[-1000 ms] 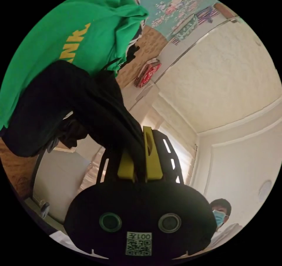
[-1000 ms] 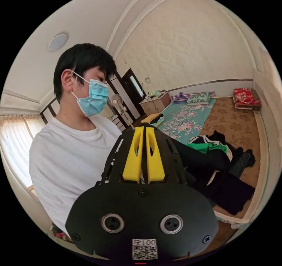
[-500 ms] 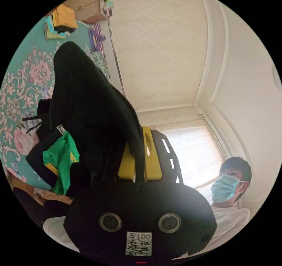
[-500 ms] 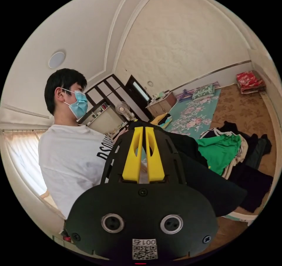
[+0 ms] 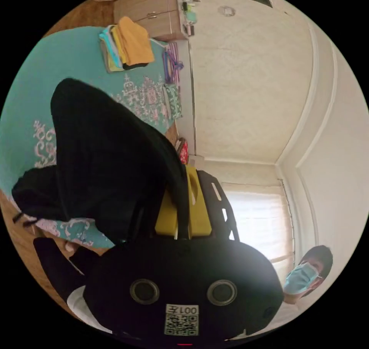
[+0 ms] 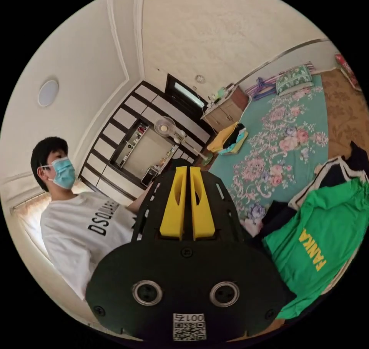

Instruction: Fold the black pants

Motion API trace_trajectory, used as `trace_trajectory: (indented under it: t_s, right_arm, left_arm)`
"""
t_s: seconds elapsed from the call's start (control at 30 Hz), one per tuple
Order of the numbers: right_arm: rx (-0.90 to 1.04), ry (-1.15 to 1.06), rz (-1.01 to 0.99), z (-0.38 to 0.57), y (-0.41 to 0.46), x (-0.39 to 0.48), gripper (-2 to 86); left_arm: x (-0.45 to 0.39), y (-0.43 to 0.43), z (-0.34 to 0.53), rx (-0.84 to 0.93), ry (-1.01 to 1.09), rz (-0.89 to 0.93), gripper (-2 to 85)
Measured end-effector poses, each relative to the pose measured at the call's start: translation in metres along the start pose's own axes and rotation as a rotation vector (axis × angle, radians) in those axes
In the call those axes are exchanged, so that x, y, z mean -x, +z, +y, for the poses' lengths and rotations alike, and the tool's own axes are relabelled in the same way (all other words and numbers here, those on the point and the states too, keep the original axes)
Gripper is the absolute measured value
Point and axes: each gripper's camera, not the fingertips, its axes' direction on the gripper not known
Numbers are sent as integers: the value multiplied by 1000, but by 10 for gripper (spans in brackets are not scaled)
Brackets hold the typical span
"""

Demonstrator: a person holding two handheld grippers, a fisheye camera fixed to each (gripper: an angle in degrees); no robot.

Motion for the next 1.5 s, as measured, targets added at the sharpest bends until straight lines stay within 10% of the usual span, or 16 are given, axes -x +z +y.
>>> trace_trajectory:
  t_s: [0.3, 0.63, 0.9, 1.1, 1.5]
  right_arm:
    - [-39, -326, 243, -226, 40, 206, 11]
    - [230, -307, -13, -241, 223, 242, 12]
    - [532, 215, 143, -102, 483, 212, 11]
    - [466, 522, 280, -85, 565, 247, 8]
    - [723, 31, 781, -319, 563, 484, 7]
  left_arm:
    - [-178, -49, -64, -81, 333, 147, -9]
    - [-94, -218, -62, -269, 216, 102, -8]
    - [53, -337, -117, -19, 49, -429, -8]
    - [96, -366, -152, 155, -58, -356, -8]
    - [-17, -278, -211, 319, 168, -81, -9]
